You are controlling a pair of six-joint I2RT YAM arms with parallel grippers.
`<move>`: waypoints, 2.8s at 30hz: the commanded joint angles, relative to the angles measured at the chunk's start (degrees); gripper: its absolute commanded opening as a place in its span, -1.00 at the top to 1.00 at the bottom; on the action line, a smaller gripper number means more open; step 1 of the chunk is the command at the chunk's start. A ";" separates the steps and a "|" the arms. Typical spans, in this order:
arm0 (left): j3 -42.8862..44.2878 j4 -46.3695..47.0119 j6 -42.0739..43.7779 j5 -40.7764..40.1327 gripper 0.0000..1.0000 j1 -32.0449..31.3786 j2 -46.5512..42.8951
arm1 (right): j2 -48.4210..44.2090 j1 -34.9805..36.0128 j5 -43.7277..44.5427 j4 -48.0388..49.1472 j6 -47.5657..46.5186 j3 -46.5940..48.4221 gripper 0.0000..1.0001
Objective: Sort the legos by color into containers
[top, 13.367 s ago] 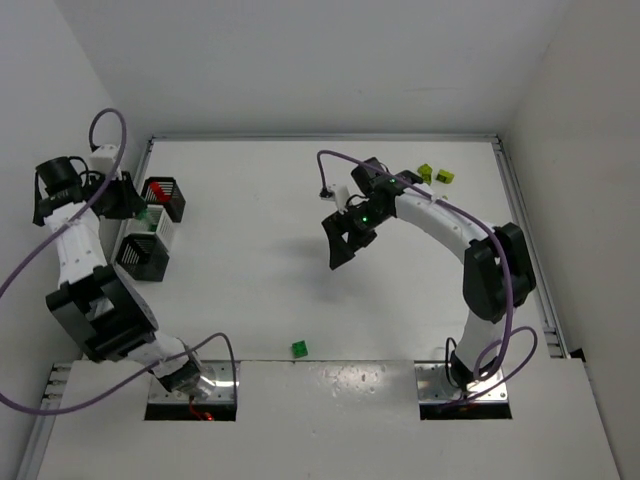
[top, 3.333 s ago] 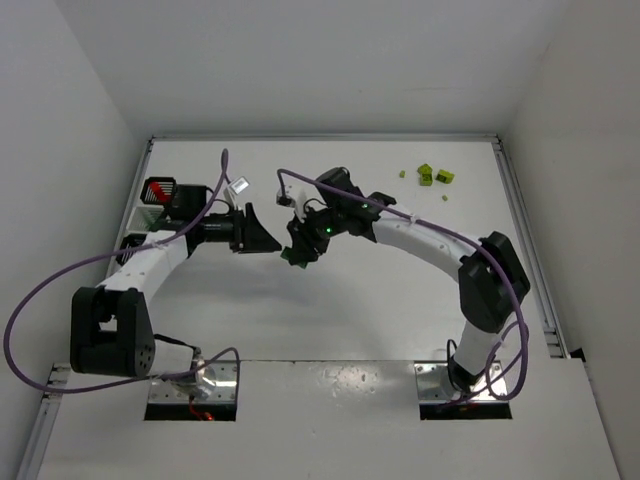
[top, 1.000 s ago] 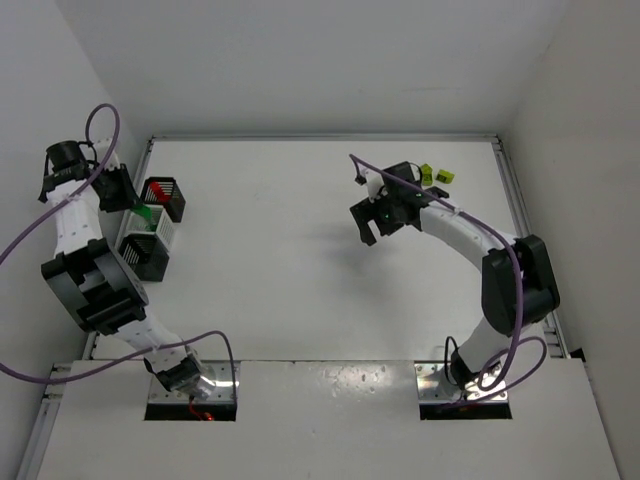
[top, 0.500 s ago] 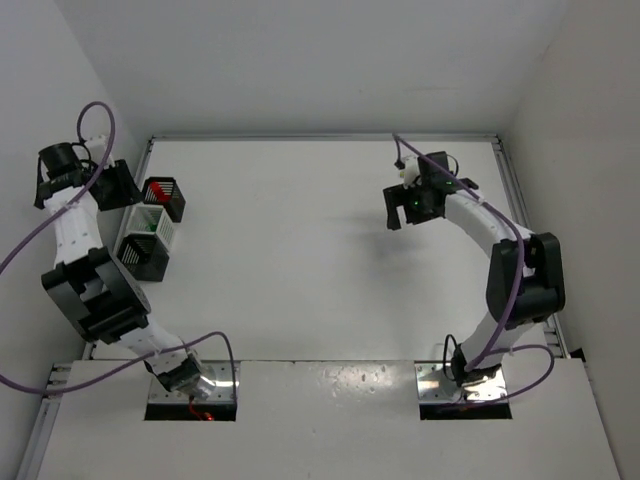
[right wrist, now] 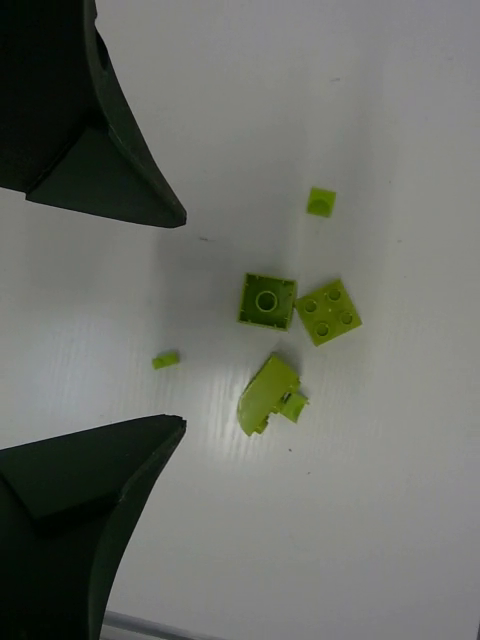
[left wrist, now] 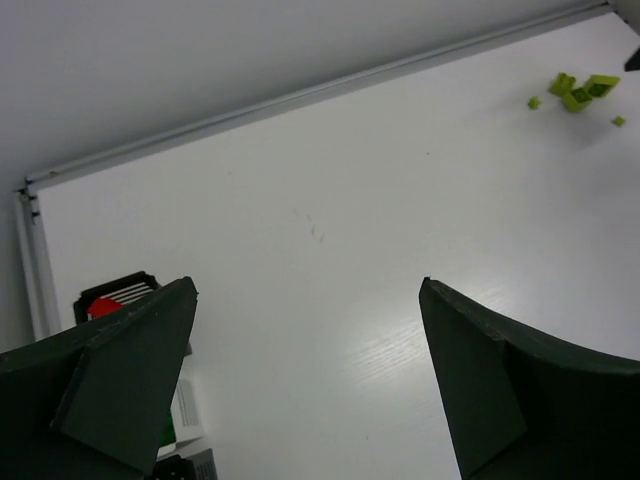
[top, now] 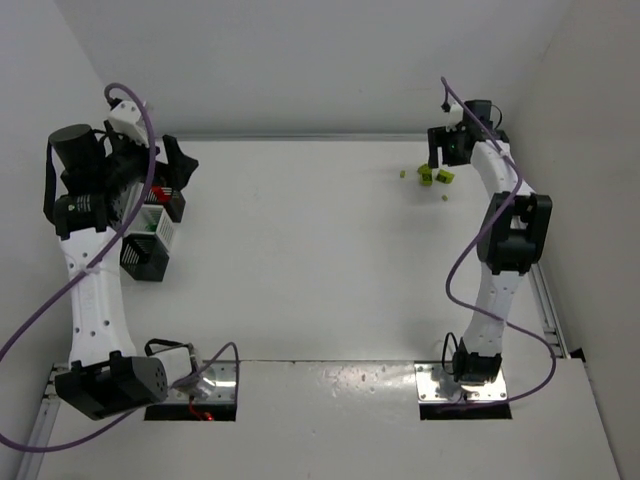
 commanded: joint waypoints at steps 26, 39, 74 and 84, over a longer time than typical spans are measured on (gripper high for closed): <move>-5.18 -0.80 0.46 10.46 -0.99 -0.91 0.89 | 24.89 -7.84 -16.88 -6.95 -24.45 24.69 -0.59; -6.40 -0.80 -0.07 7.48 -0.99 -0.91 0.37 | 27.26 -7.84 -20.31 -7.04 -26.55 26.10 0.29; -33.57 30.66 -50.87 21.27 -0.99 -24.20 -2.28 | -34.62 32.23 -44.84 3.59 -6.96 -31.40 0.83; -34.62 34.00 -54.56 20.74 -0.99 -27.02 2.03 | -29.35 40.06 -36.75 -0.27 -9.25 -22.60 0.86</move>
